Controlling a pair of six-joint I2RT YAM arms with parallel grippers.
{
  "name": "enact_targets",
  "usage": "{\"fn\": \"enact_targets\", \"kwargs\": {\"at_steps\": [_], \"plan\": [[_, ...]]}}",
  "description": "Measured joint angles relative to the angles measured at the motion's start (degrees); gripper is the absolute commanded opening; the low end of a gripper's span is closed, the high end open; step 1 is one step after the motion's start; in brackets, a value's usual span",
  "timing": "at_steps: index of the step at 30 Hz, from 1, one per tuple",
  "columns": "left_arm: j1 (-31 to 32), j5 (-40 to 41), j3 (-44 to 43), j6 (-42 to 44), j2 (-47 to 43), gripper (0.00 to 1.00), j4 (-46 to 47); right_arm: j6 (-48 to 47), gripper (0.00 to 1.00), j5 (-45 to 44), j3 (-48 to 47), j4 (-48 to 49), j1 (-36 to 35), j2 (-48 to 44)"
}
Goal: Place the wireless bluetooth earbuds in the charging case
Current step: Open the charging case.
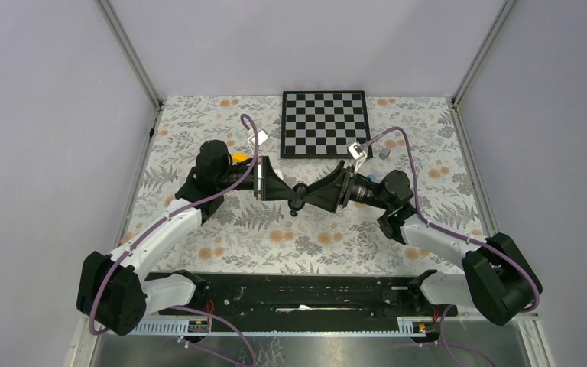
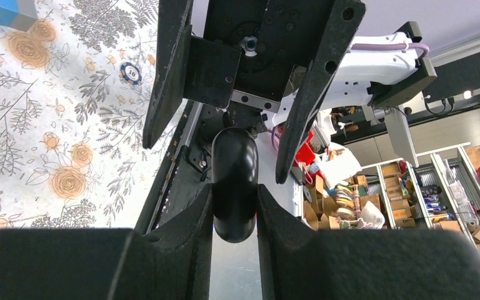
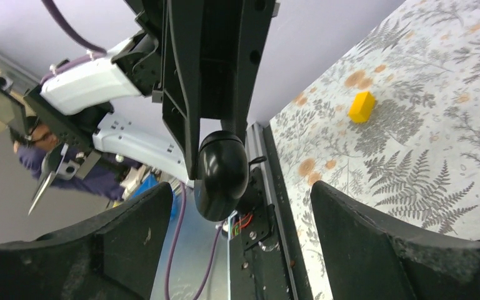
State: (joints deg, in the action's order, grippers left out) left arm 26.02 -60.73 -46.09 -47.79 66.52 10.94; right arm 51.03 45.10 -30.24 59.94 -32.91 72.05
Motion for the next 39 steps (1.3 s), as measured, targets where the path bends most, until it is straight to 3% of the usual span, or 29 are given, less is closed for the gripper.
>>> {"fn": "enact_targets", "kwargs": {"at_steps": [13,16,20,30,39], "plan": [[-1.8,0.8,-0.8,-0.2,3.2,0.0,1.5,1.7,0.93,-8.5,2.0,3.7,0.0,3.0],[-2.5,2.4,-0.8,0.6,5.6,0.0,1.8,0.7,0.99,-11.2,2.0,1.9,0.0,4.2],[-3.3,6.9,0.2,3.3,10.7,0.0,1.8,-2.3,1.0,-16.3,2.0,-4.7,0.0,4.9],[-3.6,12.1,12.4,-3.3,20.4,0.0,15.8,-3.8,1.0,-22.2,6.6,-14.0,0.3,7.2],[-3.6,12.5,12.5,-6.1,20.4,0.0,22.7,-0.7,1.0,-21.1,5.9,-9.7,0.5,16.1]]}}
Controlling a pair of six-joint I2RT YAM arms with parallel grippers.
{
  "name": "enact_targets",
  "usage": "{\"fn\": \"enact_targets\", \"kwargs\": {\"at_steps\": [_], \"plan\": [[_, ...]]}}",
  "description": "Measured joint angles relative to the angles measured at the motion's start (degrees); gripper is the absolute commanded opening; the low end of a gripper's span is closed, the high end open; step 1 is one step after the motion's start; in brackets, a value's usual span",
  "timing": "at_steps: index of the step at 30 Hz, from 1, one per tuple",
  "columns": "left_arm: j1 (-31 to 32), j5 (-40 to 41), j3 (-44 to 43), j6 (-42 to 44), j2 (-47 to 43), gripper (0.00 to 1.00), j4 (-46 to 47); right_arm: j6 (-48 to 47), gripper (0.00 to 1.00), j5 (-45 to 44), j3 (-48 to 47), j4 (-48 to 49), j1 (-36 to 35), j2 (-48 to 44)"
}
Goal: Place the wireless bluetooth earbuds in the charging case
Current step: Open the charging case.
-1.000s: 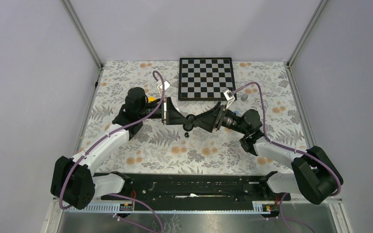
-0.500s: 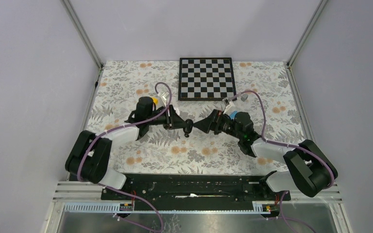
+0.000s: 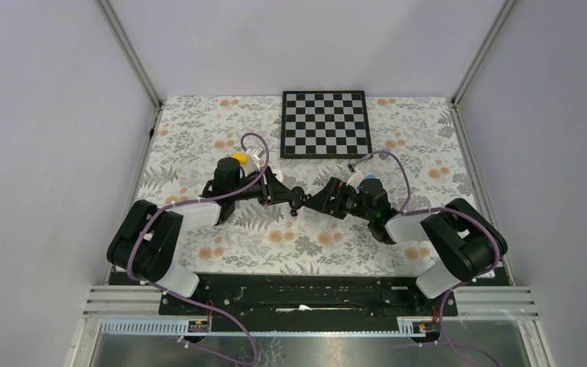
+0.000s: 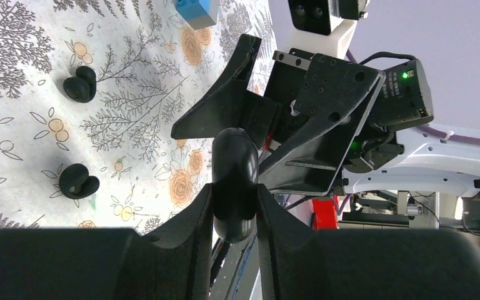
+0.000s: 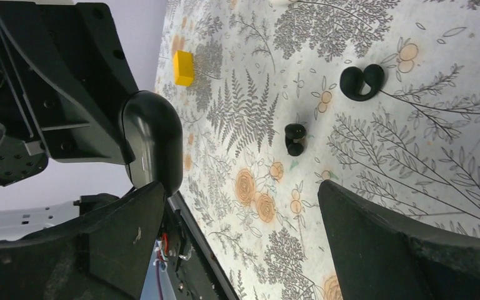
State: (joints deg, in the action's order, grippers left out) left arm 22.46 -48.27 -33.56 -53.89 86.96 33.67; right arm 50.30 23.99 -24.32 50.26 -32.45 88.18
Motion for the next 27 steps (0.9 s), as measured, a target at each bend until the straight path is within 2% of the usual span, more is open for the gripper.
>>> {"fn": "enact_targets", "kwargs": {"at_steps": [10,27], "plan": [[-0.1,0.0,-1.9,0.4,0.0,0.0,-1.2,3.4,1.0,2.6,-0.3,8.5,0.1,2.7],[-0.1,-1.9,-2.0,-0.6,0.0,0.0,-0.7,3.0,0.99,1.9,-1.2,8.7,0.1,3.0]]}}
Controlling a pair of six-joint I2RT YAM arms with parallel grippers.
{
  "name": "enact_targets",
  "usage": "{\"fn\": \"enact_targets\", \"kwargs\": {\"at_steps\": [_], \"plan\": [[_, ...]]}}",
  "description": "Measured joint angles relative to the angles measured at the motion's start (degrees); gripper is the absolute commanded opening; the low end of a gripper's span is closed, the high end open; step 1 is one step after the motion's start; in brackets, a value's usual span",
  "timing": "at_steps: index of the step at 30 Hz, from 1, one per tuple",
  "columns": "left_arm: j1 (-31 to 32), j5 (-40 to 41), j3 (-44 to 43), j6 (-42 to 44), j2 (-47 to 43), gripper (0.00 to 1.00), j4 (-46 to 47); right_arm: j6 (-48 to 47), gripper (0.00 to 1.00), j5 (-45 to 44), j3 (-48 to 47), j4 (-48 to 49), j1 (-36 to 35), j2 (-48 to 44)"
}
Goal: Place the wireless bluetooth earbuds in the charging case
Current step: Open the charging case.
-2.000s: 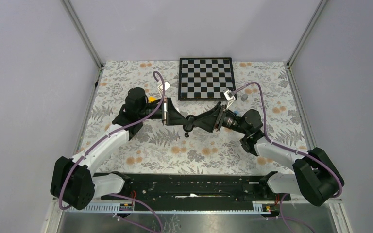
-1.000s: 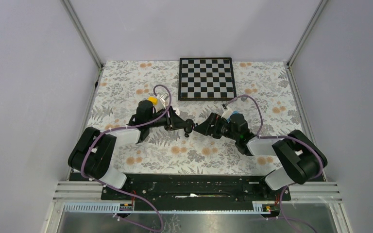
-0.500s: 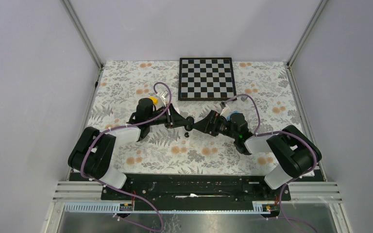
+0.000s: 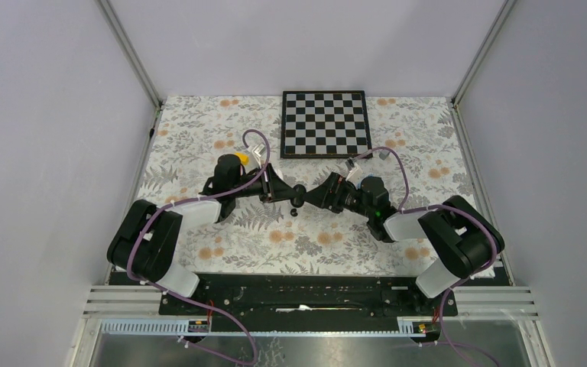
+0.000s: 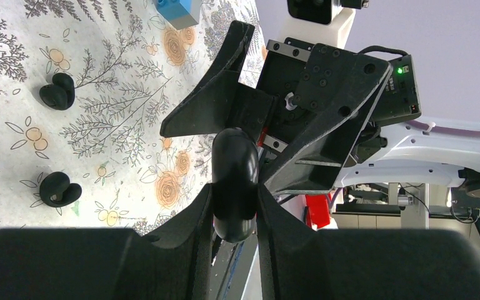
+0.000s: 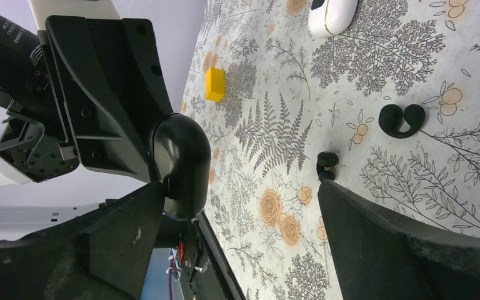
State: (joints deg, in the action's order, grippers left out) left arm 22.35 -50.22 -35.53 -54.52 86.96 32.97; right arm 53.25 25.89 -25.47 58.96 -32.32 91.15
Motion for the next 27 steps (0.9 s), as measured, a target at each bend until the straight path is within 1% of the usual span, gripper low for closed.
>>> {"fn": "enact_targets", "kwargs": {"at_steps": [15,24,27], "plan": [[-0.4,-0.1,0.0,-0.9,-0.5,0.0,-0.6,-1.3,1.0,-1.3,0.0,-0.5,0.0,0.1],[-1.4,-0.1,0.0,-0.8,-2.7,0.0,-4.0,-2.0,1.0,-1.5,-0.4,-0.6,0.2,1.2],[-1.5,-0.3,0.0,-0.7,-3.7,0.0,-4.2,-2.7,1.0,-2.5,-0.4,-2.5,0.3,1.5]]}}
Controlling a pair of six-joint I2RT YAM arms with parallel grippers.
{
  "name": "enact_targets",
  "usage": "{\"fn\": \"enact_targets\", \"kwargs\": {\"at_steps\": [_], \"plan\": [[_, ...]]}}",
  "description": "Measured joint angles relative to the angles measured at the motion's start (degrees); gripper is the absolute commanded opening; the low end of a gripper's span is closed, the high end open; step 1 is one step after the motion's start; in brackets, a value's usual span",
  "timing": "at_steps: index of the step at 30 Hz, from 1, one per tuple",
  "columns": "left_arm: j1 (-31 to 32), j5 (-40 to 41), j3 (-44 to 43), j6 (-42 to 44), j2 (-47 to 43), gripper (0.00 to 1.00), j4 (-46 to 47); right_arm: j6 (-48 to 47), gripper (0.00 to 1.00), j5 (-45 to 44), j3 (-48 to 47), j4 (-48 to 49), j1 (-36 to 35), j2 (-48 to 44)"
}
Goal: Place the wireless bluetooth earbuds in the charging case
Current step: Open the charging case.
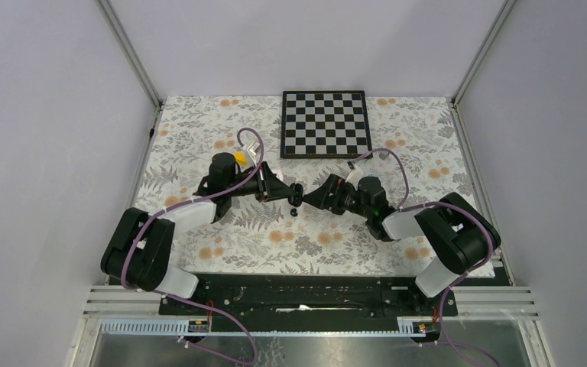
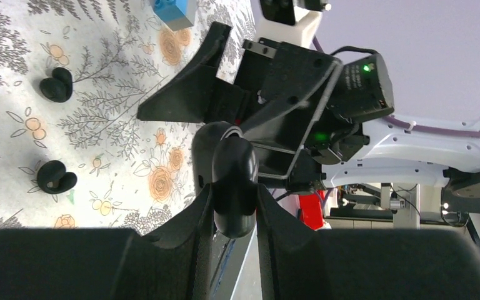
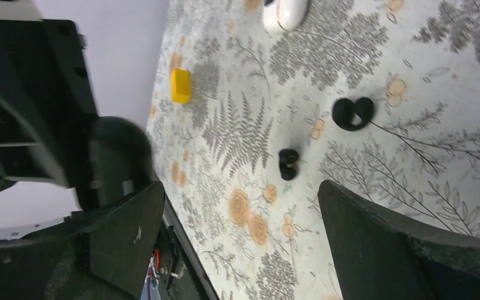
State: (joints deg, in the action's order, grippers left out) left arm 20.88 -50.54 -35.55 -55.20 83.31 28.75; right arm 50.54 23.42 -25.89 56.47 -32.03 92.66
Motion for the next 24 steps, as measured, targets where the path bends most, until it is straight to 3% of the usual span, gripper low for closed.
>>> {"fn": "enact_targets", "kwargs": {"at_steps": [13,18,24], "plan": [[-0.7,-1.4,-0.5,2.5,-0.4,0.0,-4.7,-3.7,0.99,-1.4,-0.2,-7.9,0.0,-0.7],[-1.4,1.1,-4.0,8.5,-1.5,0.0,-16.3,-7.6,0.98,-3.8,-1.7,-15.2,0.0,-4.3],[-4.2,4.9,-9.2,17.2,-4.3,0.0,-31.3,-15.6,0.81,-10.4,-9.7,-30.6,-1.8,-6.4]]}}
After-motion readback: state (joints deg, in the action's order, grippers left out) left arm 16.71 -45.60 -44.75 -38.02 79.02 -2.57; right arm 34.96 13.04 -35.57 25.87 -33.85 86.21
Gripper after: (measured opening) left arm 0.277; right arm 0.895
